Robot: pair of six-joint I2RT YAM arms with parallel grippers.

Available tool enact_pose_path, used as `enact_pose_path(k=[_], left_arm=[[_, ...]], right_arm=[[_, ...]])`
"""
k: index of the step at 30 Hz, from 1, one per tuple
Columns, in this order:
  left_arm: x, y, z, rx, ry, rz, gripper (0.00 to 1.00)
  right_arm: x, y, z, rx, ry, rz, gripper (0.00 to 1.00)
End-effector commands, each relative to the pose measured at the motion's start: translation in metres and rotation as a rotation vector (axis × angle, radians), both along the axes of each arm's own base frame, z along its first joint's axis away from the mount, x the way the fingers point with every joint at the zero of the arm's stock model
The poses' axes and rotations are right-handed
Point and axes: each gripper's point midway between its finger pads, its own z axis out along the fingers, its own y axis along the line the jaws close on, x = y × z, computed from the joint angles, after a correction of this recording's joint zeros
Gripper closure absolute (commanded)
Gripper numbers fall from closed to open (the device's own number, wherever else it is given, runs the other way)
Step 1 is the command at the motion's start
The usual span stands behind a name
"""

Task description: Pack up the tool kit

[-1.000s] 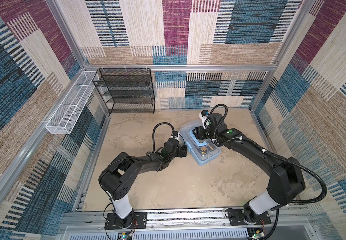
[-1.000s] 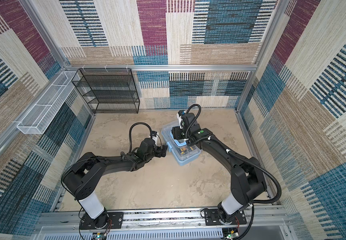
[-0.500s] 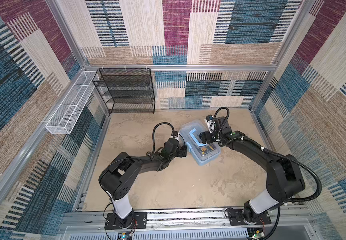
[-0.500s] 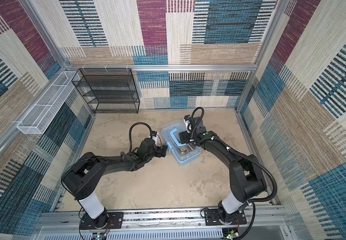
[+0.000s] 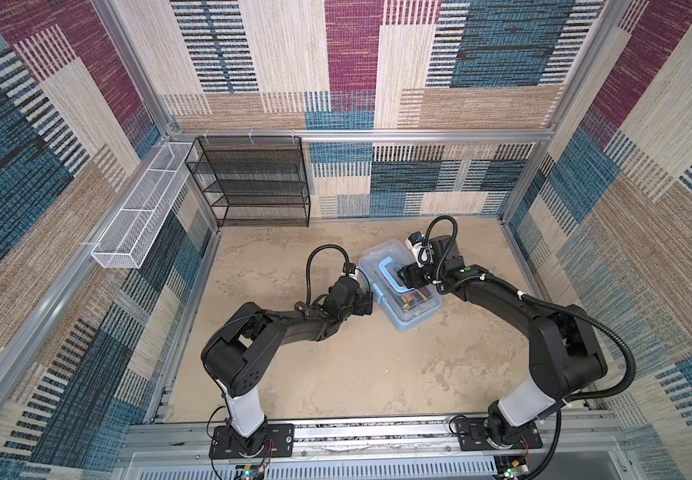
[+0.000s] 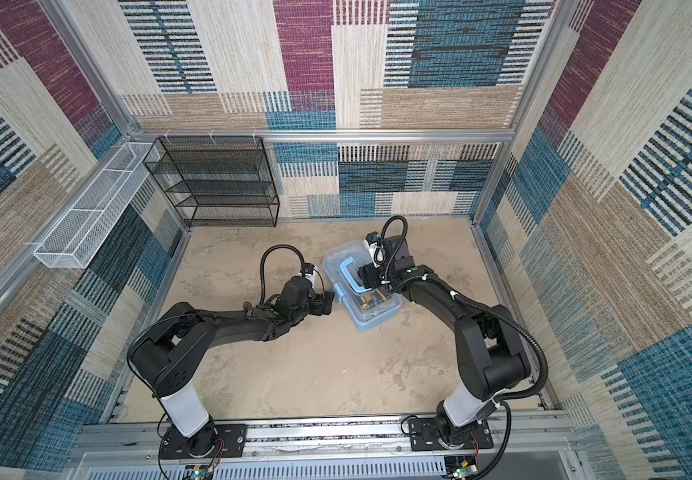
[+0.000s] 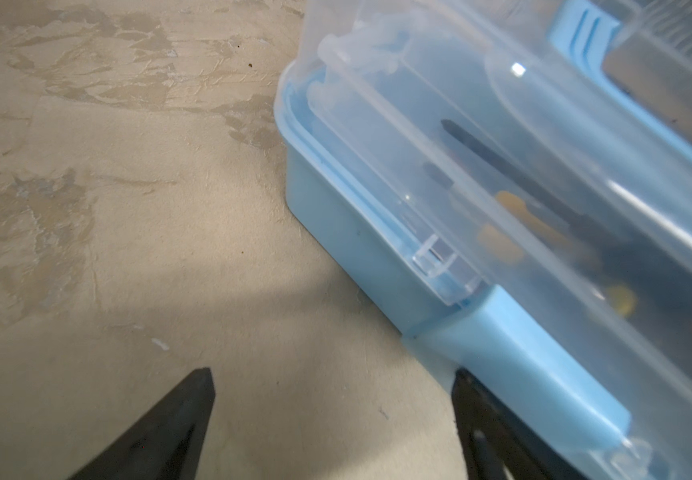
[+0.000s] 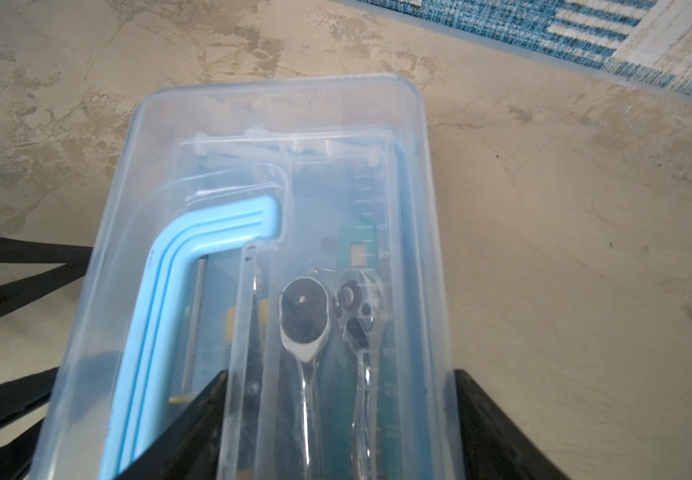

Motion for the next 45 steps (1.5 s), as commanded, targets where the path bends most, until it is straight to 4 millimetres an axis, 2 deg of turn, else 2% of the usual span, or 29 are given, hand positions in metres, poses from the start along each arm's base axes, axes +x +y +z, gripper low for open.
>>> enact_pose_path(k=[1, 11, 20, 25, 30, 38, 45], left_arm=[[0.004, -0.013, 0.011, -0.059, -0.016, -0.024, 0.07], [0.011, -0.022, 0.012, -0.067, -0.011, -0.034, 0.08], [0.015, -0.025, 0.017, -0.062, -0.017, -0.039, 0.08], [0.006, -0.007, 0.009, -0.016, -0.009, -0.003, 0.06], [-0.002, 0.011, 0.007, 0.031, -0.010, 0.024, 0.01], [-0.011, 0.039, 0.009, 0.088, -0.010, 0.097, 0.00], [-0.015, 0.050, 0.013, 0.098, -0.015, 0.129, 0.01]], right_arm=[[-0.021, 0.004, -0.026, 0.005, 0.111, 0.041, 0.38], [-0.031, 0.006, -0.031, 0.019, 0.131, 0.058, 0.46], [-0.034, 0.005, -0.033, 0.027, 0.144, 0.032, 0.48], [-0.033, 0.006, -0.033, 0.056, 0.163, 0.008, 0.45], [-0.032, 0.013, -0.029, 0.130, 0.190, -0.019, 0.42], [-0.036, 0.020, -0.020, 0.197, 0.187, -0.040, 0.37], [-0.037, 0.035, -0.015, 0.246, 0.195, -0.017, 0.36]])
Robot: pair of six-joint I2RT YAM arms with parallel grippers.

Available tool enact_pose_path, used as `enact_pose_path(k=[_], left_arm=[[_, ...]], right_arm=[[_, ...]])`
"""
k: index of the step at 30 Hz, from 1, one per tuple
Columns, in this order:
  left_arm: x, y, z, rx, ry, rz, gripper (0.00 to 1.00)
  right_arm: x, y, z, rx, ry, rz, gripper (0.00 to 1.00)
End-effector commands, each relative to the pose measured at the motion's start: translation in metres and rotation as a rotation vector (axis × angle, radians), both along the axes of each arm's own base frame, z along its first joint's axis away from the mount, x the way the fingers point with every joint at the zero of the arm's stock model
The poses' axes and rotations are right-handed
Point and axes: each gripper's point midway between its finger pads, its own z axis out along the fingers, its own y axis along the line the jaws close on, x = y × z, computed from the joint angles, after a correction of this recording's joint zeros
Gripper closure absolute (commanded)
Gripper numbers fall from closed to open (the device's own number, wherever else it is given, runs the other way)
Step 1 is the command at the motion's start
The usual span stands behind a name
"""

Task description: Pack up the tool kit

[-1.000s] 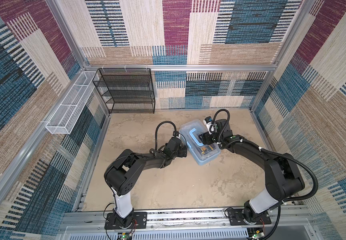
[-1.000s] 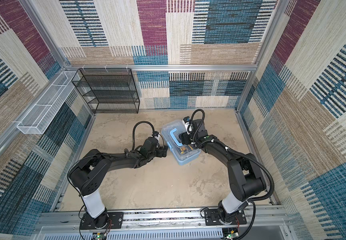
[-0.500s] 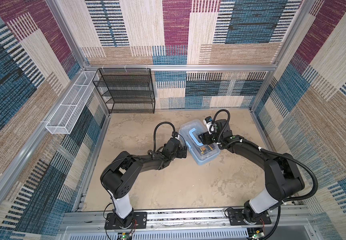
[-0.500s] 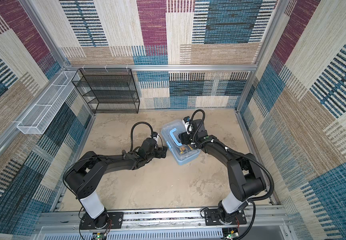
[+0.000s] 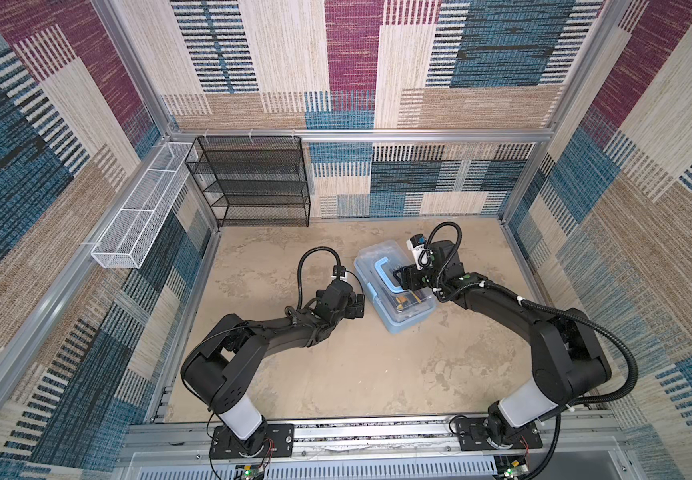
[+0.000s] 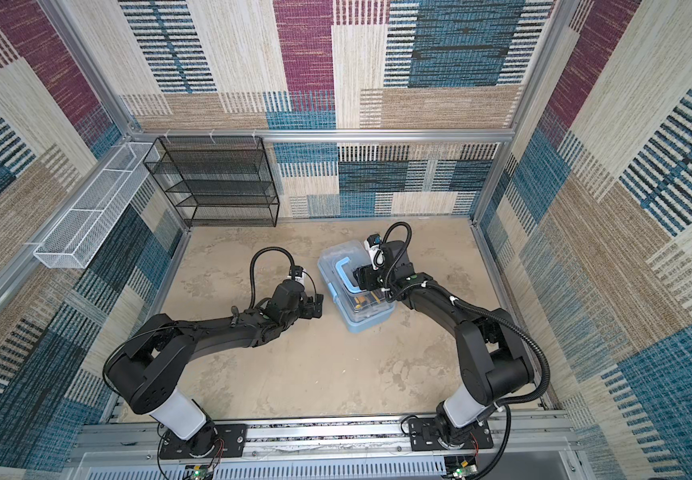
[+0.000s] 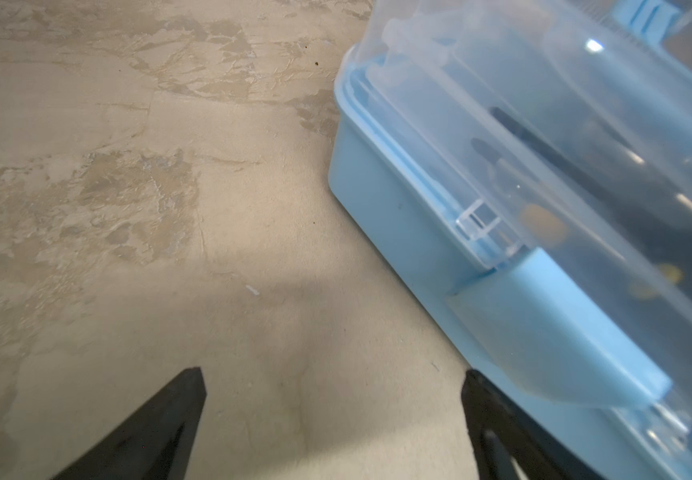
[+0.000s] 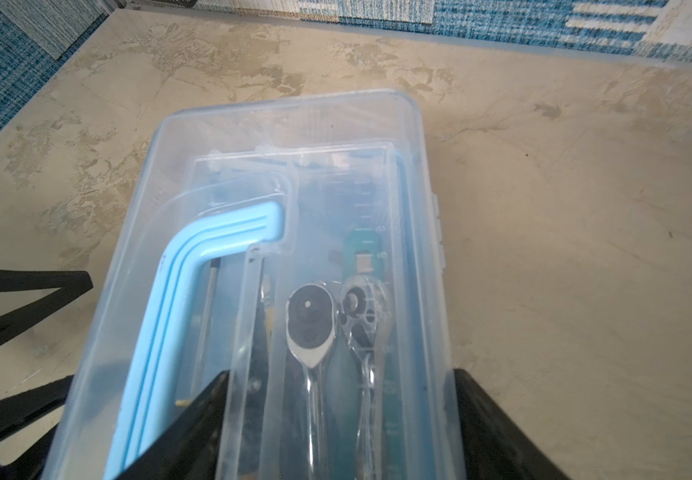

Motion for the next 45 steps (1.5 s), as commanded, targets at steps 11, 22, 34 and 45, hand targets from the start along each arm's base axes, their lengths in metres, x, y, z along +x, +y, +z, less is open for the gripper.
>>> enact_pose_path(k=[11, 22, 34, 45], left_arm=[[-0.009, 0.027, 0.000, 0.036, -0.005, 0.072, 0.01], [-0.009, 0.029, -0.002, 0.021, 0.005, 0.084, 0.01], [-0.010, 0.030, -0.003, 0.025, 0.011, 0.088, 0.01], [-0.008, 0.036, 0.004, -0.008, -0.011, 0.113, 0.01]], right_arm=[[-0.025, 0.033, -0.013, 0.109, 0.162, 0.003, 0.33], [-0.020, 0.031, 0.001, 0.100, 0.113, -0.004, 0.20], [-0.016, 0.027, 0.015, 0.085, 0.056, -0.008, 0.06], [-0.014, -0.007, 0.066, 0.029, -0.196, -0.114, 0.00]])
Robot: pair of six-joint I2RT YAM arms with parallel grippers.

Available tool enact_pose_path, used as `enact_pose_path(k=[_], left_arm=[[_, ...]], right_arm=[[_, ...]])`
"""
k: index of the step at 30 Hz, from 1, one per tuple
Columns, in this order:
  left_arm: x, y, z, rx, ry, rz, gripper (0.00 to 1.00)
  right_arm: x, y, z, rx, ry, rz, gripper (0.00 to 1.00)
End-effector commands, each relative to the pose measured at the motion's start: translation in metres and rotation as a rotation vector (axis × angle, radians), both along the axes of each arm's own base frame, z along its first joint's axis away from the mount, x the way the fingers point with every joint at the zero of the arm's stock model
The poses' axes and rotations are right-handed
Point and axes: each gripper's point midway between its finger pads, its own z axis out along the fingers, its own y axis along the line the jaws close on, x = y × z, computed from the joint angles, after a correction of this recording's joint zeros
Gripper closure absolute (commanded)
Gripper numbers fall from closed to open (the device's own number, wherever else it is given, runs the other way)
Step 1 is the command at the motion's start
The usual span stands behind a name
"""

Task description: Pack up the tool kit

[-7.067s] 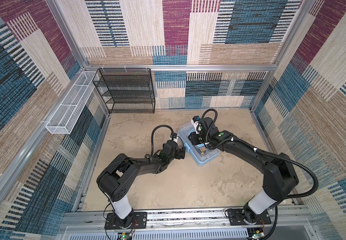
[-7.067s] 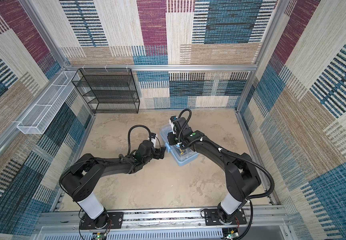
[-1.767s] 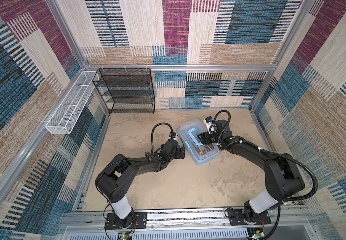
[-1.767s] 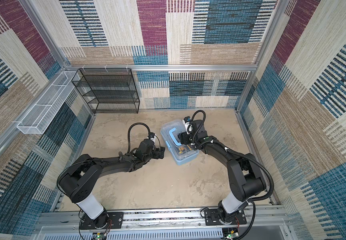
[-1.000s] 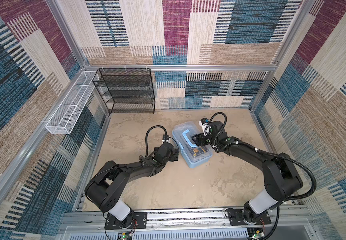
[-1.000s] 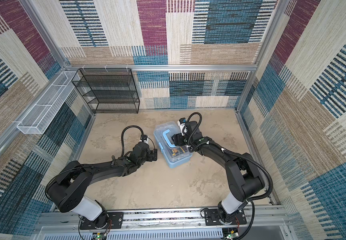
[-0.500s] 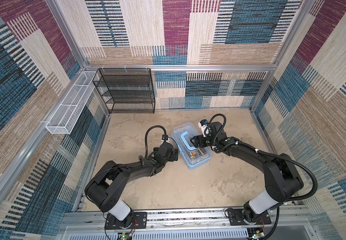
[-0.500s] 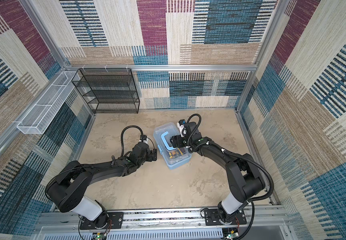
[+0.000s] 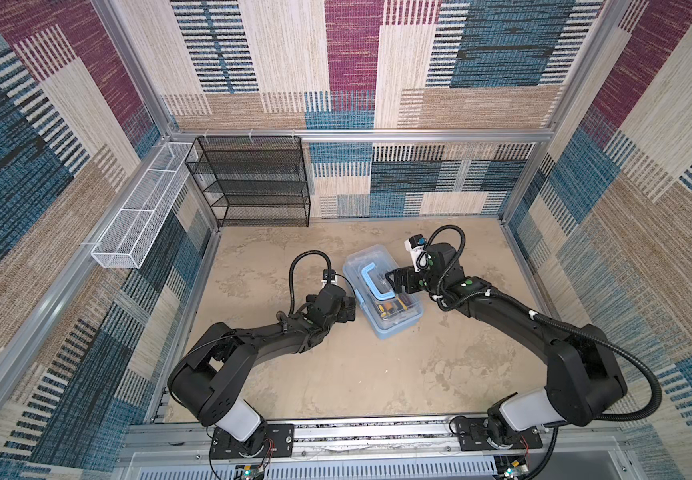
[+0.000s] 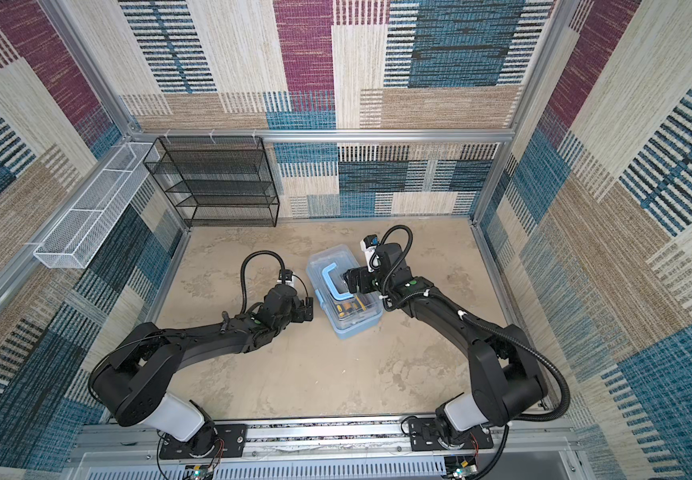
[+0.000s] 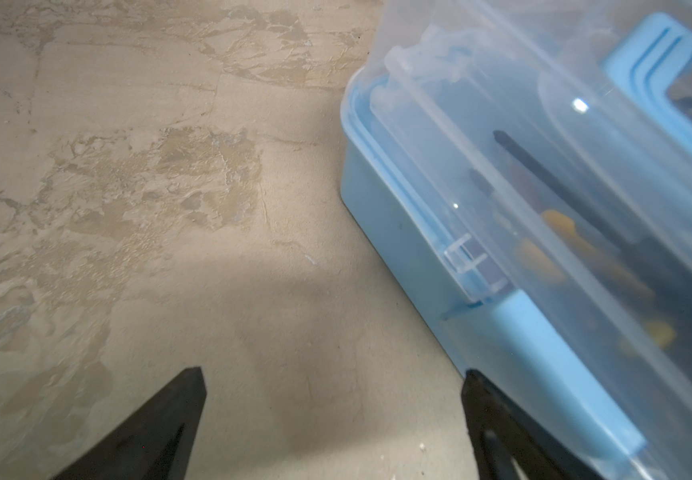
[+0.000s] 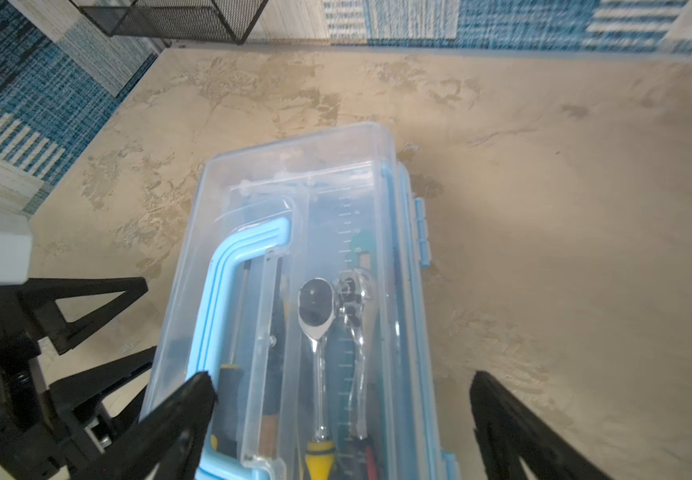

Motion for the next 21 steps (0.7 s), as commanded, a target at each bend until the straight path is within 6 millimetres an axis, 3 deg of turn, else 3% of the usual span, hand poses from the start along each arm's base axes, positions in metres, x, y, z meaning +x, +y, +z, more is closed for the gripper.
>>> enact_pose_path(k=[1, 5, 9, 13, 17, 21], left_arm=[[0.003, 0.005, 0.007, -0.034, -0.023, 0.039, 0.01], [0.004, 0.013, 0.009, -0.046, -0.016, 0.068, 0.01], [0.001, 0.026, 0.008, -0.064, -0.013, 0.107, 0.01], [-0.003, 0.041, 0.009, -0.059, -0.021, 0.143, 0.01], [-0.004, 0.060, 0.014, -0.027, -0.046, 0.197, 0.01], [-0.004, 0.069, 0.022, -0.003, -0.068, 0.215, 0.01]], right_arm=[[0.010, -0.025, 0.035, -0.042, -0.186, -0.107, 0.00], [0.002, -0.070, 0.072, -0.042, -0.367, -0.210, 0.00], [-0.012, -0.128, 0.093, -0.058, -0.522, -0.350, 0.00], [-0.024, -0.173, 0.083, -0.111, -0.597, -0.463, 0.00], [-0.028, -0.213, 0.057, -0.150, -0.607, -0.622, 0.00], [-0.035, -0.230, 0.042, -0.099, -0.683, -0.705, 0.00]])
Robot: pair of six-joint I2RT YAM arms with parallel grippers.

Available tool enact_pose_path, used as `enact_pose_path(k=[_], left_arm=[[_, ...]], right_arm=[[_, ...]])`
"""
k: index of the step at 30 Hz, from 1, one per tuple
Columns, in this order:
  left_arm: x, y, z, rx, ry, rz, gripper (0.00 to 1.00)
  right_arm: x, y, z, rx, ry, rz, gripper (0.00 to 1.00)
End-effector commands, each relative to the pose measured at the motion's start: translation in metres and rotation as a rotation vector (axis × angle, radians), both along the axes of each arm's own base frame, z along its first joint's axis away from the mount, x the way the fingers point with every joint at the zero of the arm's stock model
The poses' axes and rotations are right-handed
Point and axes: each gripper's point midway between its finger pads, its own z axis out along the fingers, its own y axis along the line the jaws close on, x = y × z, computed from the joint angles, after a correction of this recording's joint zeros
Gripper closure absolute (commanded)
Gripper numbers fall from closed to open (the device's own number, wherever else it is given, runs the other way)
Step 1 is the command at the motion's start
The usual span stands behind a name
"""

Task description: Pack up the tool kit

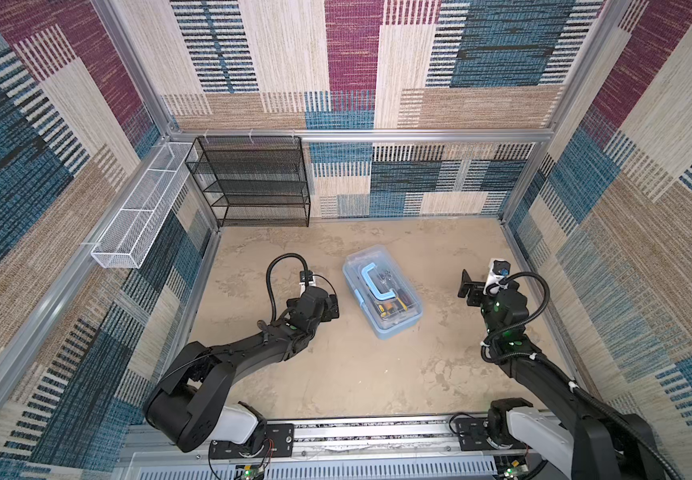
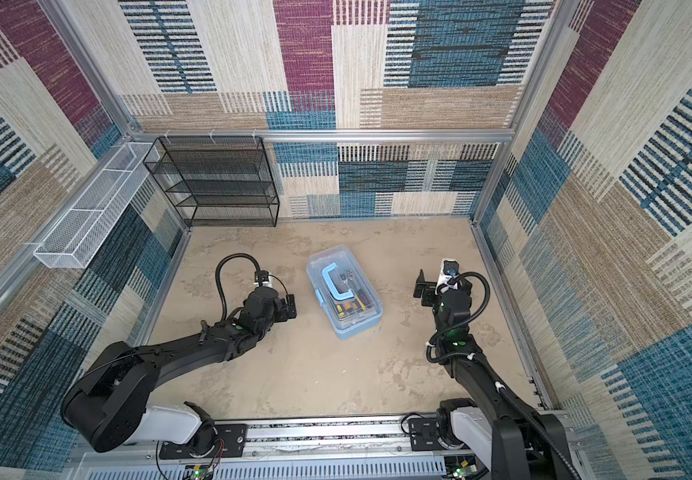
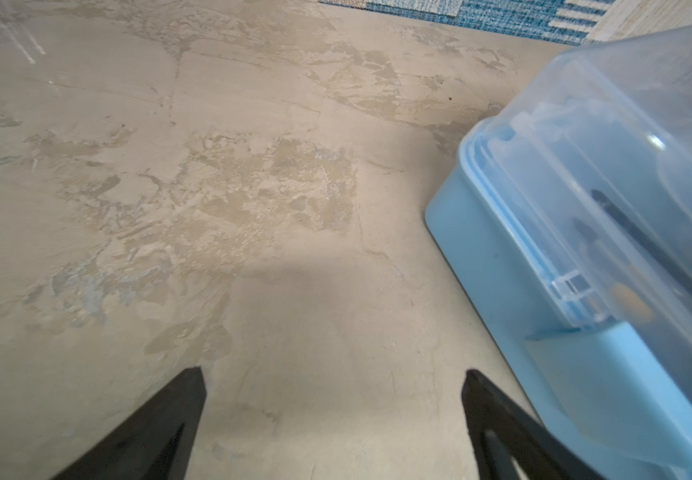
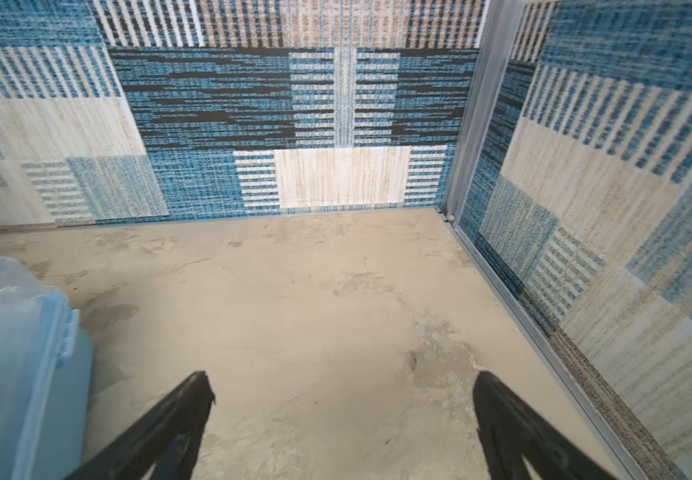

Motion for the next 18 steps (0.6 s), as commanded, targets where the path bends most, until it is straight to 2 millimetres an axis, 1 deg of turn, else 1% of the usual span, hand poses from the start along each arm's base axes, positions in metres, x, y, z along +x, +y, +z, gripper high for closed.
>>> enact_pose_path(k=[1, 3, 8, 11, 12, 14, 15, 16, 18], left_arm=[[0.000, 0.012, 0.008, 0.037, -0.021, 0.042, 0.01], [-0.001, 0.017, 0.011, 0.060, -0.024, 0.050, 0.01], [-0.001, 0.035, 0.025, 0.119, -0.038, 0.081, 0.01], [-0.004, 0.045, 0.039, 0.172, -0.050, 0.094, 0.01], [-0.006, 0.050, 0.044, 0.193, -0.058, 0.105, 0.01], [-0.010, 0.062, 0.053, 0.240, -0.075, 0.138, 0.01], [-0.013, 0.070, 0.058, 0.266, -0.086, 0.163, 0.01], [-0.016, 0.078, 0.062, 0.291, -0.097, 0.184, 0.01], [-0.020, 0.091, 0.068, 0.317, -0.112, 0.210, 0.01]], right_arm=[[-0.002, -0.013, 0.028, 0.024, -0.213, -0.062, 0.00], [-0.002, -0.015, 0.016, 0.021, -0.212, -0.069, 0.00], [0.010, -0.013, -0.019, 0.030, -0.157, -0.045, 0.00], [0.014, -0.011, -0.025, 0.034, -0.174, -0.030, 0.00], [0.021, -0.005, -0.030, 0.028, -0.135, 0.000, 0.00], [0.031, -0.003, -0.035, 0.023, -0.107, 0.018, 0.00], [0.031, -0.003, -0.038, 0.031, -0.091, 0.023, 0.00], [0.029, -0.003, -0.036, 0.032, -0.107, 0.030, 0.00], [0.025, 0.000, -0.042, 0.035, -0.107, 0.069, 0.00]])
